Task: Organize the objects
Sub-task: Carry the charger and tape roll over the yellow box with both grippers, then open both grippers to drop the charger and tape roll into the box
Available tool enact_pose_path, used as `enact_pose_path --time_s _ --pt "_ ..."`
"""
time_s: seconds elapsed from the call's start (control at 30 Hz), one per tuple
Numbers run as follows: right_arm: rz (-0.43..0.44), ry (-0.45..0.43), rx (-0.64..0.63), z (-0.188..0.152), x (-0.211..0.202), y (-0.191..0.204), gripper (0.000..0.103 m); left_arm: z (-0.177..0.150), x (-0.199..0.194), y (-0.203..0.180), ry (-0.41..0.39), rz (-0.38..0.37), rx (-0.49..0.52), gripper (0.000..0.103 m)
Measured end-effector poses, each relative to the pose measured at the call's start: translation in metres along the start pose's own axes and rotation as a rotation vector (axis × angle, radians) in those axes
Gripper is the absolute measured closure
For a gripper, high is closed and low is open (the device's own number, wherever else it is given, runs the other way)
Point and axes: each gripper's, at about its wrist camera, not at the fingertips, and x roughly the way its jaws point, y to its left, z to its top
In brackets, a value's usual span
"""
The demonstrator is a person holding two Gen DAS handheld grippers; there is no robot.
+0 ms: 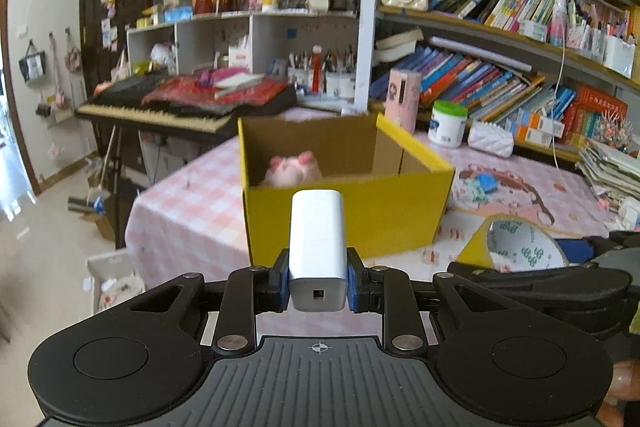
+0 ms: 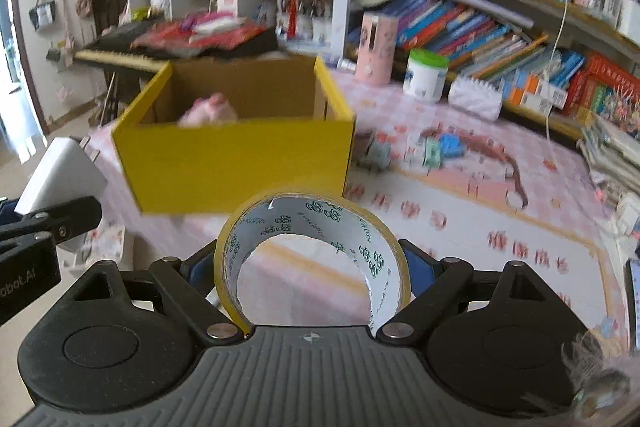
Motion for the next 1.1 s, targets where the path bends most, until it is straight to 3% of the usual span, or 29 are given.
enact_pose_path --time_s 0.23,0.47,0.73,1.1 --pt "0.015 -0.128 -0.01 0.048 0.009 -0.011 0.014 0.037 0.019 -0.007 -0.089 0.011 0.02 0.079" --pt "0.055 -0.182 -0.05 0.096 0.04 -0.019 0.014 0.067 0.053 -0.014 -0.131 0.055 0.026 0.079" --pt "0.094 -0.187 -0.108 0.126 0.081 -0.025 0.014 0.077 0.093 -0.019 -0.097 0.111 0.017 0.079" --pt "0.175 -0.09 -0.202 0.135 0.135 -0.025 0.014 0.075 0.141 -0.019 0.021 0.198 0.037 0.079"
